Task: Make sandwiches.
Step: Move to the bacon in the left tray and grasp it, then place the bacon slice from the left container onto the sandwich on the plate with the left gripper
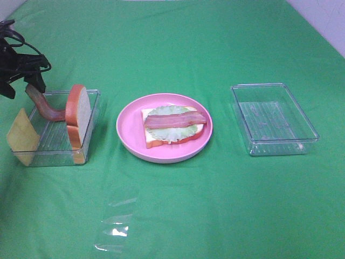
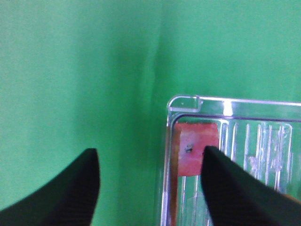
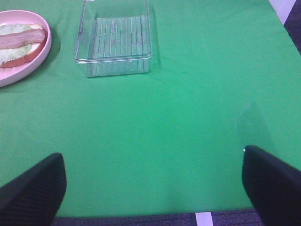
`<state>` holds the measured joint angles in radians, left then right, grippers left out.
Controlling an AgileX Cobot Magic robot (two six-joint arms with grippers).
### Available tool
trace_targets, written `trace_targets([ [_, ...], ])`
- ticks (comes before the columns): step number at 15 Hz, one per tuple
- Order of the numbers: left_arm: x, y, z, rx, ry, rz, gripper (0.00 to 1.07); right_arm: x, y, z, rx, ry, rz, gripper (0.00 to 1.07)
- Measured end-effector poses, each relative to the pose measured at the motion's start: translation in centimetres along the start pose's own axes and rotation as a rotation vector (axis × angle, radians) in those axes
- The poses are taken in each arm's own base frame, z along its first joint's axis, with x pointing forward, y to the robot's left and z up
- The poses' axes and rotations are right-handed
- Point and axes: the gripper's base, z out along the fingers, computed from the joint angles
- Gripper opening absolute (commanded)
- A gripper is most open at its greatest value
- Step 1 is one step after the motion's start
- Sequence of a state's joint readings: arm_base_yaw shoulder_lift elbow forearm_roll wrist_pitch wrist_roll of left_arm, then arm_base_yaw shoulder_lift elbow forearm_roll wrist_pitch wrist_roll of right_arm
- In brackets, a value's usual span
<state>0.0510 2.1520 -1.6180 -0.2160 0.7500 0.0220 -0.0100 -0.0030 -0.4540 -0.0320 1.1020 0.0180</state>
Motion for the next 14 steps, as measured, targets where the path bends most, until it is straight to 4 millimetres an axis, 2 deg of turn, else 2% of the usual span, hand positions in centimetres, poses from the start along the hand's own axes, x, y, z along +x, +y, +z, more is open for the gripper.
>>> trace_targets([
  [1,-0.1,0.0,0.0,0.001,-0.015,-0.001,0.17,0.0,0.0,0.0,0.0,0.0,0.0,0.98],
  [2,-0.2,-0.1,0.0,0.009,-0.02,-0.01,0.04,0.0,0.0,0.0,0.0,0.0,0.0,0.98],
  [3,-0.2,-0.2,0.0,0.022,-0.021,-0.025,0.0,0.0,0.0,0.0,0.0,0.0,0.0,0.98],
  [11,-0.3,-0.9,-0.1,0.1,-0.021,-0.108,0.0,0.0,0.0,0.0,0.0,0.0,0.0,0.98],
  [14,-0.8,-1.3,-1.4,0.119,-0.029,-0.106,0.0,0.0,0.0,0.0,0.0,0.0,0.0,0.98],
])
